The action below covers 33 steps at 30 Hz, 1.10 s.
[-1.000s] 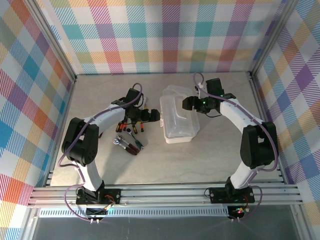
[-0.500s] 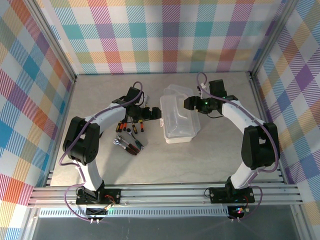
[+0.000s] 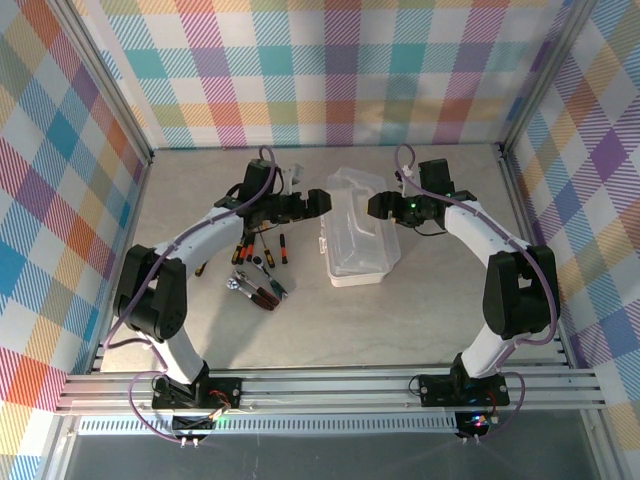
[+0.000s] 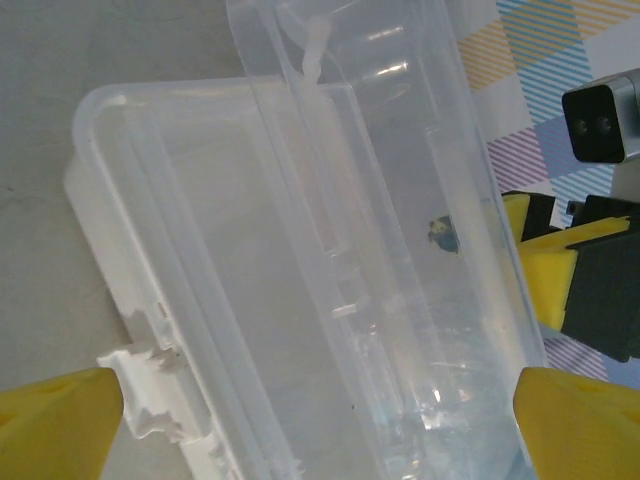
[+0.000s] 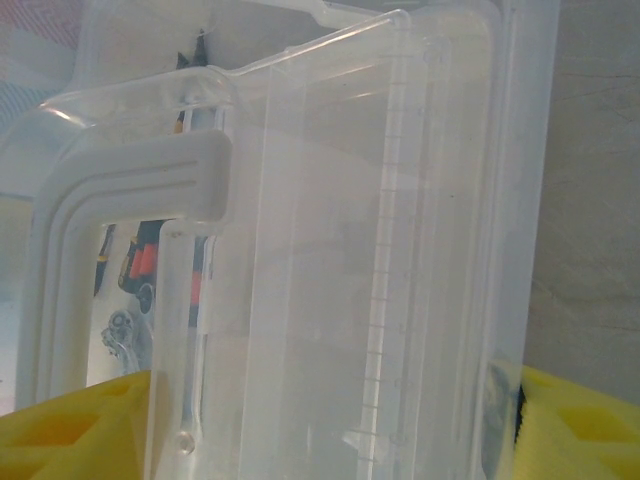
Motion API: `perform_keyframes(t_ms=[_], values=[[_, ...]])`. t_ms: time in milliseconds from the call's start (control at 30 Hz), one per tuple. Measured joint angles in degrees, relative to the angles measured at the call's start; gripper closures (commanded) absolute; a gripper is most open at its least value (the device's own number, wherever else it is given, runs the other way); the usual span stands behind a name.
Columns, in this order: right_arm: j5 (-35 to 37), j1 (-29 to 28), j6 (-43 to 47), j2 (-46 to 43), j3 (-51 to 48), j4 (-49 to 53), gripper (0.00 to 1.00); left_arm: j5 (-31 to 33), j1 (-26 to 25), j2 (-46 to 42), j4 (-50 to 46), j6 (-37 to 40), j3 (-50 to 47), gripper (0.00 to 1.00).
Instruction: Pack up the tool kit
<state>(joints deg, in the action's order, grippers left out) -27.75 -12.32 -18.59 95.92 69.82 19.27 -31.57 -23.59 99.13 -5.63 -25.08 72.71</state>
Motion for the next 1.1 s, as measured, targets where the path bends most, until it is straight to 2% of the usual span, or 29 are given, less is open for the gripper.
perform_keyframes(t_ms=[233, 600, 1100], values=[[-0.02, 0.00, -0.04, 0.00, 0.00, 0.00, 0.69, -2.51, -1.09, 4.20, 5.09, -3.74, 0.33, 0.00], [-0.20, 0.00, -0.24, 0.00, -0.42, -0.31, 0.69, -5.07, -3.58, 5.75, 11.54, -7.21, 3.37, 0.00], [-0.85, 0.00, -0.24, 0.00, -0.42, -0.33, 0.65, -5.95, -5.44, 10.14, 12.11, -8.72, 6.12, 0.00]])
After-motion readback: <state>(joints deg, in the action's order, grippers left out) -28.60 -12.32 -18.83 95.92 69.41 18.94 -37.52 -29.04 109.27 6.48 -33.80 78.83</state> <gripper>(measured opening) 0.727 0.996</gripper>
